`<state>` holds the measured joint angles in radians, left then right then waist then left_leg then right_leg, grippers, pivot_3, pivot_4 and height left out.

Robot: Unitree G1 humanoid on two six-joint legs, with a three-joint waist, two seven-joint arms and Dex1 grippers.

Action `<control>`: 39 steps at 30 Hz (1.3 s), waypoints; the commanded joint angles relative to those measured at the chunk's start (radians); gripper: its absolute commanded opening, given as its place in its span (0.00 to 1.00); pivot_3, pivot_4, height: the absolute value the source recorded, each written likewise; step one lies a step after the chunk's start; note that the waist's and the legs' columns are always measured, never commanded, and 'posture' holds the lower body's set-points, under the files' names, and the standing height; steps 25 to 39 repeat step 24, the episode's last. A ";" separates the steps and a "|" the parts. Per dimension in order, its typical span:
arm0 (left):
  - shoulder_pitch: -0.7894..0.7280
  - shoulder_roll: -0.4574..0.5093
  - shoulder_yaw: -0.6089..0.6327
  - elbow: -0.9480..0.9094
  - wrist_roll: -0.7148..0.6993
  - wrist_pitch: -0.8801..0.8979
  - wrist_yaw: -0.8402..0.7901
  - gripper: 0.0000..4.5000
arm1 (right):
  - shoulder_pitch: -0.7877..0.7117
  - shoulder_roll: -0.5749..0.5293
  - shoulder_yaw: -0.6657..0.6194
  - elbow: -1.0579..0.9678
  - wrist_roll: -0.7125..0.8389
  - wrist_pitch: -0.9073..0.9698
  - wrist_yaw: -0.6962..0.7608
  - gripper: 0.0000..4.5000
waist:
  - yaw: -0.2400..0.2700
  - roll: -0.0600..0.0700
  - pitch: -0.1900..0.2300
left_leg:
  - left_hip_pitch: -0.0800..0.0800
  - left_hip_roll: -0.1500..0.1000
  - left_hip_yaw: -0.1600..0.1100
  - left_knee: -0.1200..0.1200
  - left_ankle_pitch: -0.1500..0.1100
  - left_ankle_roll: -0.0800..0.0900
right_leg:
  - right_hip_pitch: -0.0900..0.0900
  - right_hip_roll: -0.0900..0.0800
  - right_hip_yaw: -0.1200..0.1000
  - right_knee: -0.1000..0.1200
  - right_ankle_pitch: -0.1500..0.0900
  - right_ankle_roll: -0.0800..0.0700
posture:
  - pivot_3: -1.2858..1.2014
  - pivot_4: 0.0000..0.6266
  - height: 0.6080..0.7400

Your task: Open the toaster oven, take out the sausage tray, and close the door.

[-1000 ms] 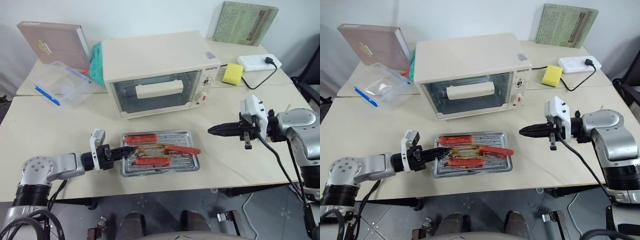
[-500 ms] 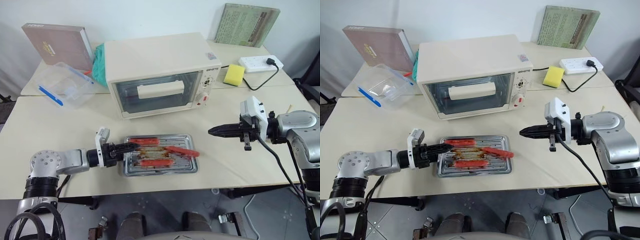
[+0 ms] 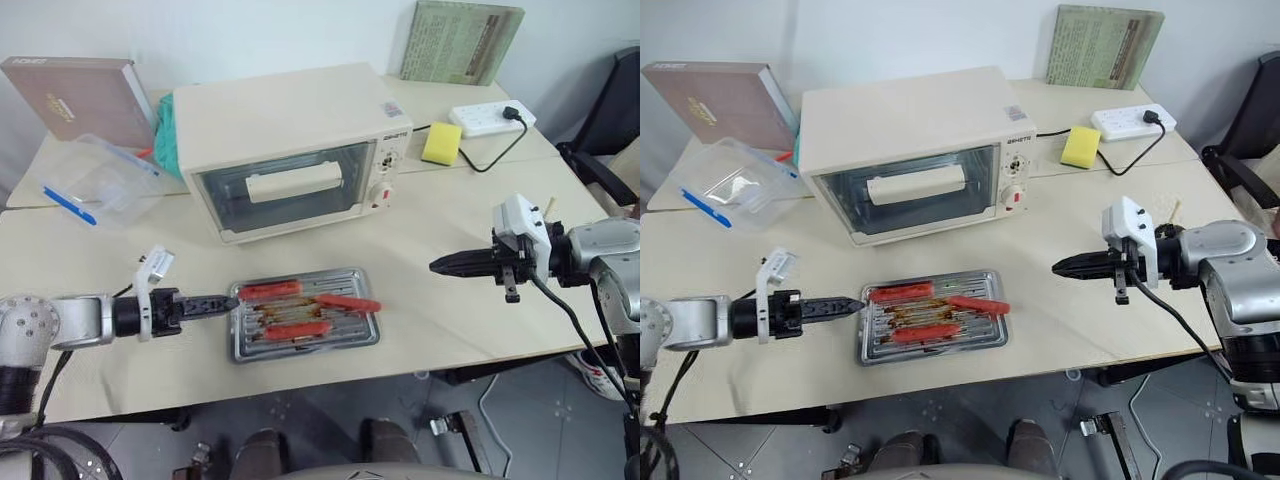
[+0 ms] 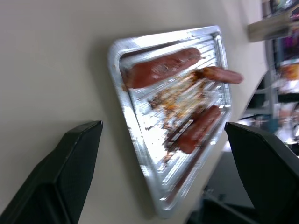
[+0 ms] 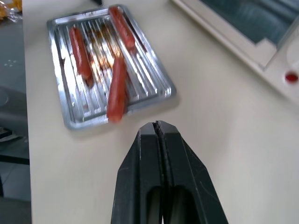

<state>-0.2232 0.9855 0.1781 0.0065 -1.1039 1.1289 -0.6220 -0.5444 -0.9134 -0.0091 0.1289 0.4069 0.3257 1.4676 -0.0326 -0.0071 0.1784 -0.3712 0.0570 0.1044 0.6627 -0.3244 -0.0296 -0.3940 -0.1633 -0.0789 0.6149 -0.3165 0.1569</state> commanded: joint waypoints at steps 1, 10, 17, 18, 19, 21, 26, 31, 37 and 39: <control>0.083 -0.006 0.066 -0.033 0.192 -0.328 -0.186 1.00 | -0.005 0.000 -0.024 0.087 0.010 -0.086 0.074 0.20 | 0.002 -0.001 0.001 | -0.001 0.000 0.000 0.000 0.000 0.000 | -0.001 0.000 0.000 -0.001 0.000 0.000 | 0.52 0.24 1.00; 0.213 -0.171 0.259 -0.055 0.331 -0.778 -0.373 1.00 | -0.028 0.011 -0.024 0.223 0.100 -0.245 0.147 0.90 | 0.006 -0.004 0.003 | -0.004 0.001 0.001 0.001 -0.002 0.002 | -0.001 0.000 -0.001 -0.004 0.001 0.001 | 0.52 0.24 1.00; 0.316 -0.151 0.252 -0.014 0.395 -0.902 -0.629 1.00 | -0.057 -0.050 0.110 0.382 0.111 -0.477 0.147 1.00 | 0.005 -0.005 0.003 | -0.004 0.002 0.002 0.002 -0.003 0.003 | -0.001 0.000 -0.002 -0.004 0.001 0.001 | 0.52 0.24 1.00; 0.326 -0.145 0.249 -0.001 0.412 -0.928 -0.666 1.00 | -0.064 -0.062 0.137 0.408 0.102 -0.517 0.147 1.00 | 0.004 -0.005 0.003 | -0.004 0.002 0.002 0.002 -0.003 0.003 | -0.001 0.000 -0.002 -0.004 0.001 0.001 | 0.52 0.24 1.00; 0.336 -0.136 0.247 0.015 0.430 -0.944 -0.693 1.00 | -0.069 -0.070 0.159 0.426 0.098 -0.551 0.147 1.00 | 0.004 -0.005 0.003 | -0.004 0.002 0.003 0.002 -0.003 0.003 | -0.001 0.000 -0.002 -0.004 0.001 0.001 | 0.52 0.24 1.00; 0.338 -0.124 0.232 0.058 0.475 -1.008 -0.746 1.00 | -0.090 -0.073 0.186 0.471 0.092 -0.597 0.147 1.00 | 0.002 -0.005 0.003 | -0.004 0.003 0.003 0.002 -0.003 0.002 | -0.002 0.000 -0.002 -0.004 0.001 0.001 | 0.52 0.24 1.00; 0.308 -0.118 0.212 0.137 0.537 -1.093 -0.786 1.00 | -0.115 -0.067 0.189 0.528 0.076 -0.634 0.147 1.00 | 0.002 -0.005 0.003 | -0.003 0.003 0.004 0.002 -0.003 0.003 | -0.002 0.000 -0.002 -0.004 0.001 0.001 | 0.52 0.24 1.00; 0.308 -0.118 0.212 0.137 0.537 -1.093 -0.786 1.00 | -0.115 -0.067 0.189 0.528 0.076 -0.634 0.147 1.00 | 0.002 -0.005 0.003 | -0.003 0.003 0.004 0.002 -0.003 0.003 | -0.002 0.000 -0.002 -0.004 0.001 0.001 | 0.52 0.24 1.00; 0.308 -0.118 0.212 0.137 0.537 -1.093 -0.786 1.00 | -0.115 -0.067 0.189 0.528 0.076 -0.634 0.147 1.00 | 0.002 -0.005 0.003 | -0.003 0.003 0.004 0.002 -0.003 0.003 | -0.002 0.000 -0.002 -0.004 0.001 0.001 | 0.52 0.24 1.00; 0.308 -0.118 0.212 0.137 0.537 -1.093 -0.786 1.00 | -0.115 -0.067 0.189 0.528 0.076 -0.634 0.147 1.00 | 0.002 -0.005 0.003 | -0.003 0.003 0.004 0.002 -0.003 0.003 | -0.002 0.000 -0.002 -0.004 0.001 0.001 | 0.52 0.24 1.00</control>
